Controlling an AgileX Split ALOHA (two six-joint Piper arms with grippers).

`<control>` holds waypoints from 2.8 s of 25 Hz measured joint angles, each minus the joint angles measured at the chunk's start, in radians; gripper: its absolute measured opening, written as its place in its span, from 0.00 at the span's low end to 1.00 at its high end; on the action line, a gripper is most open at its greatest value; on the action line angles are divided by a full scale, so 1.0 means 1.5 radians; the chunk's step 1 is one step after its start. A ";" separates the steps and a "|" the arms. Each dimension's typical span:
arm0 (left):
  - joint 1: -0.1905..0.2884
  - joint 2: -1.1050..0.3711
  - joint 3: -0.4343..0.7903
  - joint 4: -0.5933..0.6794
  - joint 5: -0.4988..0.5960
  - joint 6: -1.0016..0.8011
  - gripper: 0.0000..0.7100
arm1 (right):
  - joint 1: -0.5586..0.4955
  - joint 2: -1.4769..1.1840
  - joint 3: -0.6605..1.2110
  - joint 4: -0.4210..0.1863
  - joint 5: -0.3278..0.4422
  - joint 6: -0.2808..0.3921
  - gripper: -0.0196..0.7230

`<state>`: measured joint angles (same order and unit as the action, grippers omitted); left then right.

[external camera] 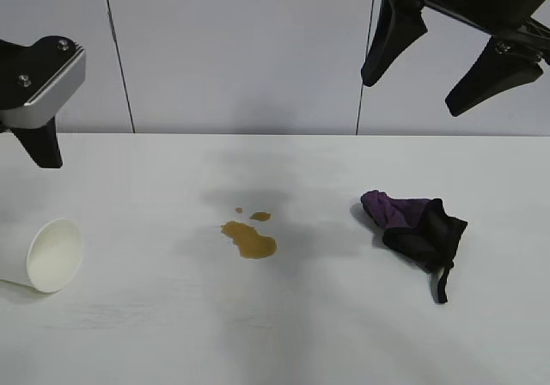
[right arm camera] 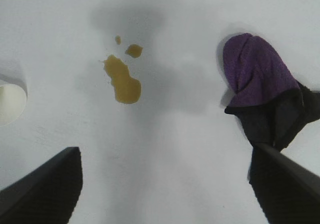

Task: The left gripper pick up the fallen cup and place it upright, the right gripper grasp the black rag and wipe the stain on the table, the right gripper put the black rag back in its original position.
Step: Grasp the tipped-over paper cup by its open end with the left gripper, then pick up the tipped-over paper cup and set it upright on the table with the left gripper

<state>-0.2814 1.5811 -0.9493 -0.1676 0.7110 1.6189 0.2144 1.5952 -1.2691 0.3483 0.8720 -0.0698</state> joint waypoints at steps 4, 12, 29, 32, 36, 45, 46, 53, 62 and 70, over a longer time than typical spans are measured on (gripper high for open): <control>0.049 0.000 0.029 -0.074 -0.033 0.070 0.97 | 0.000 0.000 0.000 0.000 0.002 -0.002 0.88; 0.081 0.037 0.073 -0.191 -0.130 0.234 0.97 | 0.000 0.000 0.000 0.000 0.003 -0.003 0.88; 0.106 0.160 0.073 -0.207 -0.211 0.239 0.97 | 0.000 0.000 0.000 0.000 0.032 -0.004 0.88; 0.123 0.160 0.073 -0.202 -0.212 0.239 0.97 | 0.000 0.000 0.000 0.000 0.032 -0.004 0.88; 0.124 0.167 0.073 -0.201 -0.215 0.246 0.97 | 0.000 0.000 0.000 0.000 0.032 -0.004 0.88; 0.118 0.170 0.073 -0.257 -0.215 0.251 0.90 | 0.000 0.000 0.000 0.000 0.030 -0.004 0.88; 0.118 0.170 0.073 -0.258 -0.215 0.251 0.90 | 0.000 0.000 0.000 0.000 0.030 -0.004 0.88; 0.118 0.170 0.073 -0.268 -0.215 0.251 0.72 | 0.000 0.000 0.000 0.000 0.030 -0.004 0.88; 0.118 0.136 0.073 -0.339 -0.184 0.255 0.53 | 0.000 0.000 0.000 0.001 0.030 -0.004 0.88; 0.181 0.047 0.073 -0.674 0.030 0.418 0.53 | 0.000 0.000 0.000 0.005 0.030 -0.004 0.88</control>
<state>-0.0094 1.6512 -0.8400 -1.1785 0.7566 2.2452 0.2144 1.5952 -1.2691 0.3559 0.9177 -0.0759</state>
